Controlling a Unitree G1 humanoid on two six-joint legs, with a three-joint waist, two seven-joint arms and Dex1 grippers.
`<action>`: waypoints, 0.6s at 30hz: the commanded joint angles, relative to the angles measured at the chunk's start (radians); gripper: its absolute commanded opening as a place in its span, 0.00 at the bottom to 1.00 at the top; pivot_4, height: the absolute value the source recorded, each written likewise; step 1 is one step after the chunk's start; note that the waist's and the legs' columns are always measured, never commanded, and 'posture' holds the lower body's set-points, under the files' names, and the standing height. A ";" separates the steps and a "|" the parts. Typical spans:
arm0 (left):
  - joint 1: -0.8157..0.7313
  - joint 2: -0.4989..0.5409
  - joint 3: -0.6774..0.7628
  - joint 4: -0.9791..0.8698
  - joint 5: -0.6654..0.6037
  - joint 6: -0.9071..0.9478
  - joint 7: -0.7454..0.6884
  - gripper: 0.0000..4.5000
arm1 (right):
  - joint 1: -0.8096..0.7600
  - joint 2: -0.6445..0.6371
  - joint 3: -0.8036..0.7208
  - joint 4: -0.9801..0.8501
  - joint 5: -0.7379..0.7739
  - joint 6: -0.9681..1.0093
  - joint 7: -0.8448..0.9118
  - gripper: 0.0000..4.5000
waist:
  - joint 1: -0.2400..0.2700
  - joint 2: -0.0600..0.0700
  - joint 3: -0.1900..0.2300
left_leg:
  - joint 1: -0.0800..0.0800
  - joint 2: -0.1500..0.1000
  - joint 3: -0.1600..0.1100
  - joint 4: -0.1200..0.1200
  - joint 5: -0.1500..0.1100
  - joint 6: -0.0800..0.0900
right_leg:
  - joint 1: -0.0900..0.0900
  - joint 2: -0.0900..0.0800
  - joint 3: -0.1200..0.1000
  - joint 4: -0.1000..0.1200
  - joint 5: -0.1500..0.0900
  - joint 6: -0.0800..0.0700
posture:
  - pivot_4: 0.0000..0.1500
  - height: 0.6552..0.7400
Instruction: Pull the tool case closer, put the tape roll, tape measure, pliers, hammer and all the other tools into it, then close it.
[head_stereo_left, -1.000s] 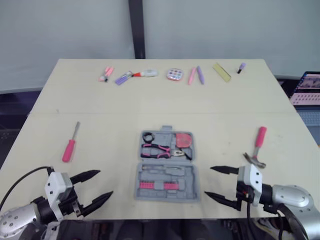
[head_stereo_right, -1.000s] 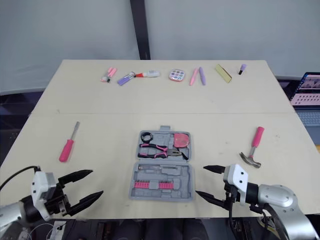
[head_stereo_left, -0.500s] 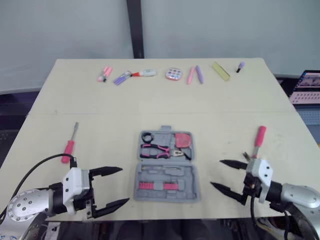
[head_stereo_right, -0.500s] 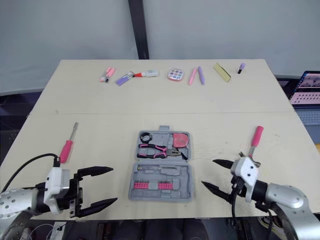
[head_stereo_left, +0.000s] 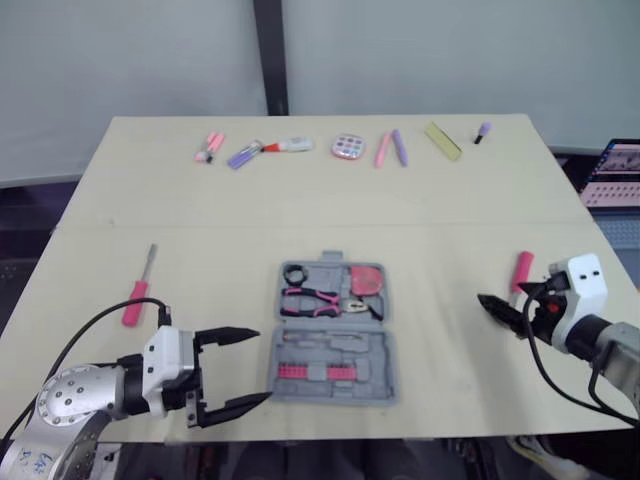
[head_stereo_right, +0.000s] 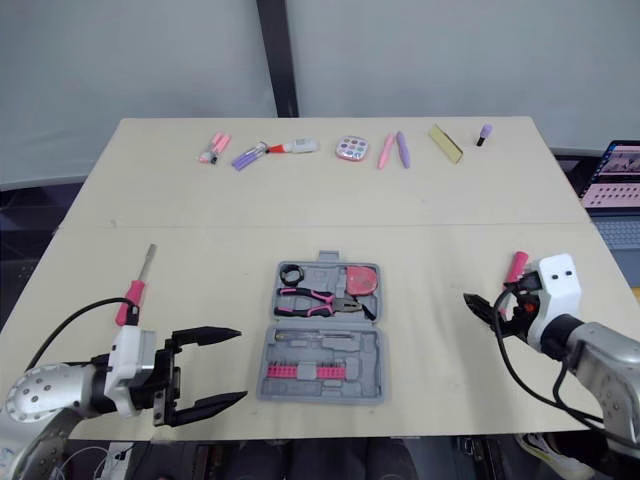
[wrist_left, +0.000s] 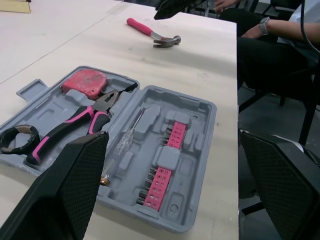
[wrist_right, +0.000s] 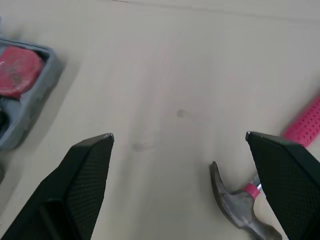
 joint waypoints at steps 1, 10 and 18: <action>-0.006 0.009 0.001 -0.017 0.002 0.001 0.007 1.00 | -0.095 0.010 -0.029 0.081 -0.020 0.127 -0.118 1.00 | 0.000 0.001 0.000 | -0.004 0.000 0.000 0.002 0.000 0.000 | -0.004 0.000 0.000 0.002 0.000 0.000 | 1.00 1.00; -0.007 0.006 0.001 -0.033 0.004 0.015 0.030 1.00 | -0.291 0.088 -0.012 0.227 -0.145 0.158 -0.321 1.00 | 0.000 0.002 0.000 | -0.008 0.000 0.002 0.005 0.002 0.000 | -0.013 0.000 0.003 0.011 0.000 0.000 | 1.00 1.00; 0.018 0.006 0.010 -0.066 0.005 0.025 0.056 1.00 | -0.319 0.130 -0.008 0.263 -0.212 0.224 -0.386 1.00 | 0.000 0.003 0.001 | -0.008 0.000 0.002 0.005 0.003 -0.001 | -0.014 0.000 0.004 0.013 0.000 0.000 | 1.00 1.00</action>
